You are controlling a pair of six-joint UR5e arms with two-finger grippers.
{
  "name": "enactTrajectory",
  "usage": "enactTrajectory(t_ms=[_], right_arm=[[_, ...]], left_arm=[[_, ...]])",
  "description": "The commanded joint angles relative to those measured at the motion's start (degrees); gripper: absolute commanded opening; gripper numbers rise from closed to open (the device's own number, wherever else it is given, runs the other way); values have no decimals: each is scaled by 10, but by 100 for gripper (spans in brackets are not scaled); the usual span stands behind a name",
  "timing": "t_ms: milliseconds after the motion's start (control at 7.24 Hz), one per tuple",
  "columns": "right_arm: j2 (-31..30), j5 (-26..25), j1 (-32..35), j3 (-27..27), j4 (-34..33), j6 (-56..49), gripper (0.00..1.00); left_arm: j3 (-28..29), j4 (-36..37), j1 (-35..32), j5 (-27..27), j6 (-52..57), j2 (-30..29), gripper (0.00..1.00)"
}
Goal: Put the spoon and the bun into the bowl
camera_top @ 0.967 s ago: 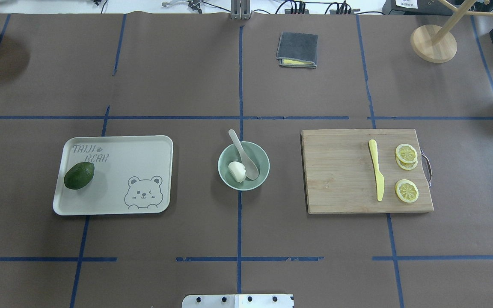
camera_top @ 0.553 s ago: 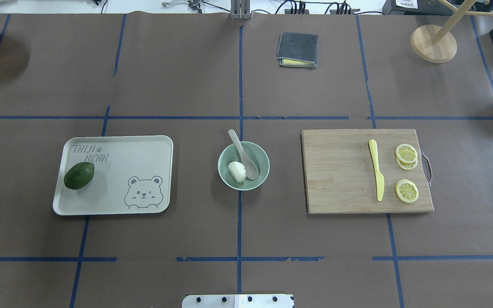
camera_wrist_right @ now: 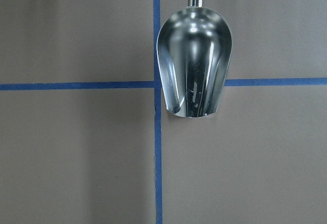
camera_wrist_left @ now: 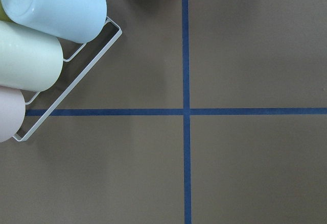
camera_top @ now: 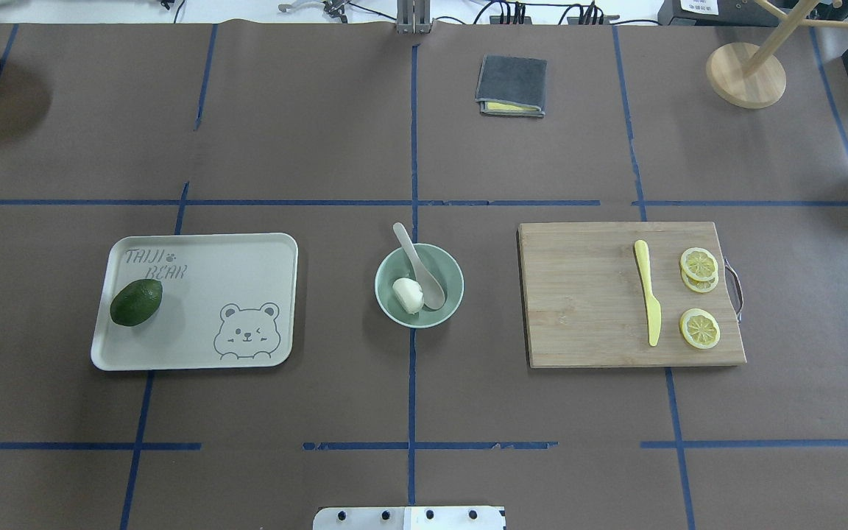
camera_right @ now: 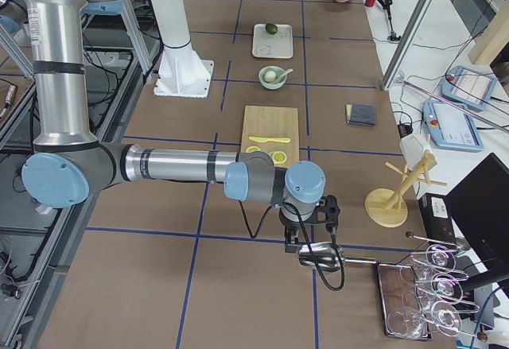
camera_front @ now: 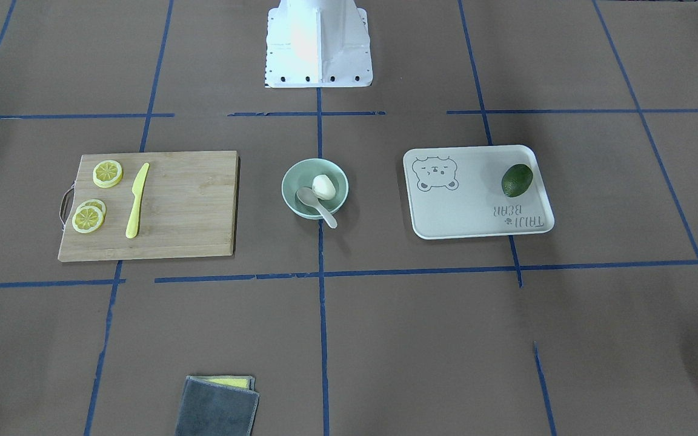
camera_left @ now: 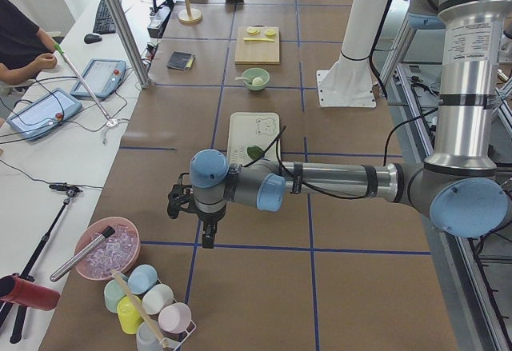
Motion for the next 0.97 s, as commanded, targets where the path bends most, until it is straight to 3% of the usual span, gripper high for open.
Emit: enactTrajectory(t_ms=[0,829], right_arm=[[1,0,0,2,0,0,100],[1,0,0,9,0,0,100]], left_arm=[[0,0,0,0,0,0,100],[1,0,0,0,0,0,100]])
